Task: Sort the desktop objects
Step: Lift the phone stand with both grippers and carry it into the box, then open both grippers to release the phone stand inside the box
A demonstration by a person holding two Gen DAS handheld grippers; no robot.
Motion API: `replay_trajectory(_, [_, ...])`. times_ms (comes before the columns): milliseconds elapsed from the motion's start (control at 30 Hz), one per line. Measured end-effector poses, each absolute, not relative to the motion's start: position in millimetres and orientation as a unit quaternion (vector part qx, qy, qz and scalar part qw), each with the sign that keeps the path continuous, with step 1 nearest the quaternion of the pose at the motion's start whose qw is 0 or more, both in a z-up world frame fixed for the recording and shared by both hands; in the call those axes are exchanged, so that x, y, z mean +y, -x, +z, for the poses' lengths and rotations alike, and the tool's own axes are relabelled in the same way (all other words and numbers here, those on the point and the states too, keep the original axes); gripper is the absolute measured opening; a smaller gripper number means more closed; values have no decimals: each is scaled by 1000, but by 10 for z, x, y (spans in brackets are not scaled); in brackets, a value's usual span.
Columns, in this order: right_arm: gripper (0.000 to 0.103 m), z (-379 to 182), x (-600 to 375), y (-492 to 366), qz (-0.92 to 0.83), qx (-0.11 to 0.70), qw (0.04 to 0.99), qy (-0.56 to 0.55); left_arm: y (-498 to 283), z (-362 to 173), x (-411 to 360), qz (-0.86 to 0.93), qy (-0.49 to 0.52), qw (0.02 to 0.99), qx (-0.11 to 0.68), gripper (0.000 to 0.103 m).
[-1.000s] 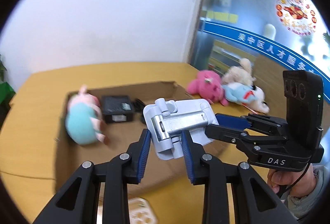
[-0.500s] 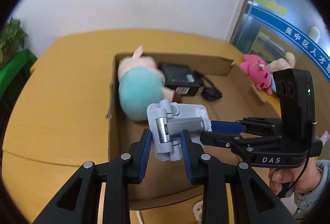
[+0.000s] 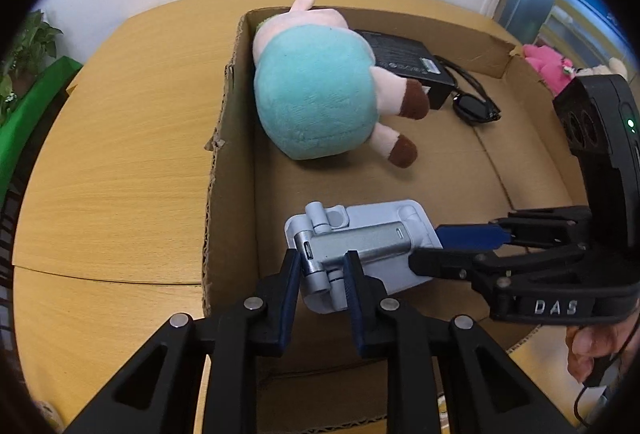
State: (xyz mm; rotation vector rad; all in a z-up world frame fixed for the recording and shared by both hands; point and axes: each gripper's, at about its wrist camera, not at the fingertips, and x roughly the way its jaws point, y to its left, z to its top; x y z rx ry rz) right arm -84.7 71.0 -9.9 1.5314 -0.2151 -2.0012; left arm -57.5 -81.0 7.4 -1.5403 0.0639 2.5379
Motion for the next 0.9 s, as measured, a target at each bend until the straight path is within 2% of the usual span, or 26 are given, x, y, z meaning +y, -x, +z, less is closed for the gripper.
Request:
replay_trajectory(167, [39,-165,684,818,-749,-108,307,-577,619,59,-761,848,524,69,39,21])
replay_trajectory(200, [42,-158,699,811,-751,-113,306,-574,618,64,-764,848,524,66,40,21])
replay_trajectory(233, [51,-131,729,791,-755,-119,305,-568,618,78,-773,850,522,62,40,21])
replay_trajectory(300, [60,-15,803,717,-773,-114,300,-548,558,180,-825,862,502,53,36,21])
replay_trajectory(400, [71,337,944,454,-833,-50,267,-481,374,444,-866,890,451,52,27,24])
replay_trajectory(467, [81,570,1052,250,-879,1,220,-424,218,638,-850,910,412,47,27,35])
replay_trajectory(533, [101,798,1164,-13,-921,41,162,-352,21,829,-807,928,370,48,14,67])
replay_trajectory(600, [103,962,1327,-249,-945,45,122,-301,-210,997,-746,946,318,60,-4,80])
replay_trajectory(700, [103,1039,1429,-372,-952,35,90,-290,-390,1121,-612,957,276,92,-17,80])
replay_trajectory(900, [103,1067,1575,-428,-950,11,80,-301,-458,1120,-462,952,277,122,-44,80])
